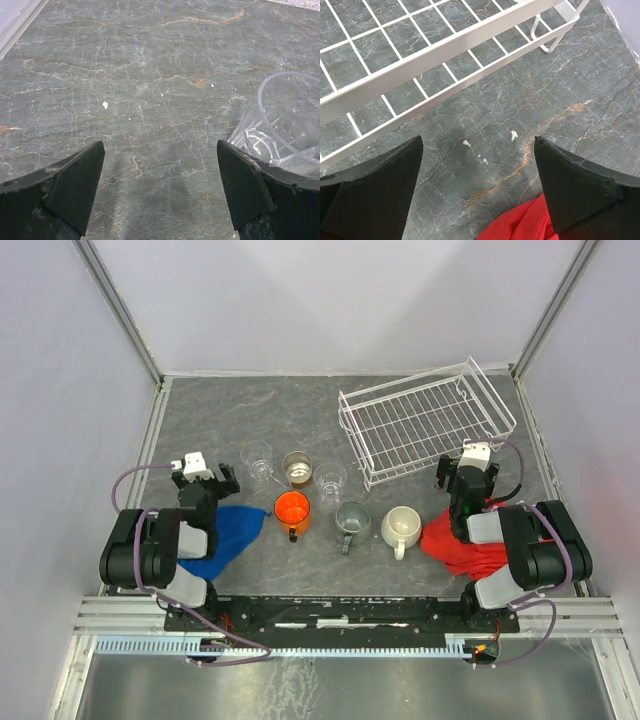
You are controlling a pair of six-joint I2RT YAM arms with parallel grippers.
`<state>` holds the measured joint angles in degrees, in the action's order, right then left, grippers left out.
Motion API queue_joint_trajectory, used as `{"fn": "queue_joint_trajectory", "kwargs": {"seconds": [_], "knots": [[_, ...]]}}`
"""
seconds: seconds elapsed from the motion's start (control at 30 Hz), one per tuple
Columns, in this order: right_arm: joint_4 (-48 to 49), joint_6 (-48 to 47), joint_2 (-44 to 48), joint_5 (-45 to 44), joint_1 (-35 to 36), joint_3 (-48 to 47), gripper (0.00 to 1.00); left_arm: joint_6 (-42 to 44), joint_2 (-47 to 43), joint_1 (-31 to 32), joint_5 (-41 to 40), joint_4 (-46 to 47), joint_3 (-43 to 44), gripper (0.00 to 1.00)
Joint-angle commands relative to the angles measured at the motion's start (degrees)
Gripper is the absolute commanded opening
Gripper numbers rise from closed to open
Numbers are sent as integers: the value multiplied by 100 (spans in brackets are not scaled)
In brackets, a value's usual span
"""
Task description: Load the cups into the dish rack
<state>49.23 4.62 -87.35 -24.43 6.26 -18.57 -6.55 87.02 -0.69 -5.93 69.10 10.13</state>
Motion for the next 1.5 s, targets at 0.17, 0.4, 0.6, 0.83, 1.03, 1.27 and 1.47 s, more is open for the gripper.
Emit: {"fn": "queue_joint_trajectory", "kwargs": {"seconds": [0.17, 0.4, 0.6, 0.83, 1.03, 1.27, 1.47], "knots": [[282, -15, 76, 25, 3, -121, 100, 224, -10, -5, -130, 226, 112, 99], [359, -27, 169, 20, 4, -76, 100, 197, -114, -10, -189, 180, 113, 99], [-1882, -21, 1693, 233, 7, -456, 100, 19, -1142, -3, -298, -1621, 489, 99], [-4080, 253, 3333, 372, 10, -883, 100, -491, -2694, 0, -611, -3515, 893, 99], [-6464, 726, 2995, 630, 13, -2488, 100, -1065, -2966, 40, -793, -6787, 2718, 99], [-7683, 841, 1668, 3022, 287, -4585, 100, -2105, -2193, 159, 346, -8234, 4143, 99], [-8690, 419, 618, 3404, 1173, -5943, 100, -2061, -1788, 472, 511, -9191, 5052, 99]]}}
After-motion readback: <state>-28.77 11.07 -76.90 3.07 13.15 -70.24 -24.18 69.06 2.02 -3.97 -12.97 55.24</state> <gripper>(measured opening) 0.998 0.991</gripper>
